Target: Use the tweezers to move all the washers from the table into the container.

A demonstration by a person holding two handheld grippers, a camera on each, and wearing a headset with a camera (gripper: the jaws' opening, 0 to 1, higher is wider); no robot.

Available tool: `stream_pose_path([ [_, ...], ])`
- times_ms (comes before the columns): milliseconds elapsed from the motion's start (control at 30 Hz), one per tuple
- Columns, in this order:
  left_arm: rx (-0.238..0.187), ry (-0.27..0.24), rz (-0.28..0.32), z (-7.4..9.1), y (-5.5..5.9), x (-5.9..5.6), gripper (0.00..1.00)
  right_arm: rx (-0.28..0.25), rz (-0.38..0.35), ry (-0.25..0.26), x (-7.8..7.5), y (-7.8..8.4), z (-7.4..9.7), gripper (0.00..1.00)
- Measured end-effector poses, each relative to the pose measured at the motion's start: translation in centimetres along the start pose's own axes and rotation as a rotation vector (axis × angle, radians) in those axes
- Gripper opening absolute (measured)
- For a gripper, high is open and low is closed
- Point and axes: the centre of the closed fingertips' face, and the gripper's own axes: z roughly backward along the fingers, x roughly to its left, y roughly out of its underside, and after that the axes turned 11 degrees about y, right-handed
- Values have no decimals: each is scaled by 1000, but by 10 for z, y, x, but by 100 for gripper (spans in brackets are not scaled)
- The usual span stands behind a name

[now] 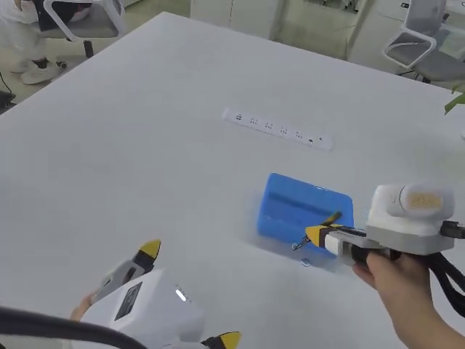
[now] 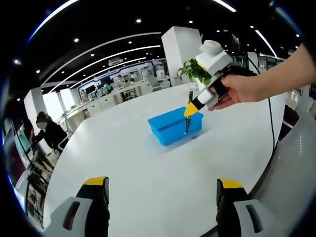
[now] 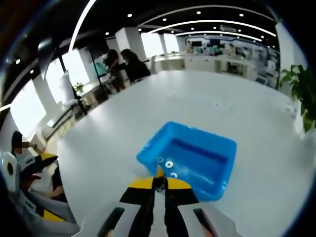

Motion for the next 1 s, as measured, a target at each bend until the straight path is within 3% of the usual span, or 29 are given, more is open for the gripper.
stream_pose_path([
  [267,3,2,-4,-1,1,-1,92,-31,-42,-28,2,-13,12,3],
  [533,11,1,-4,-1,3,-1,92,-80,-33,-41,7,-31,21,3],
  [767,24,4,-3,-2,5,-1,92,-119,-72,-29,-1,-48,15,3],
  [1000,47,9,-6,-2,7,-2,92,-109,-67,-14,-7,-47,-3,3],
])
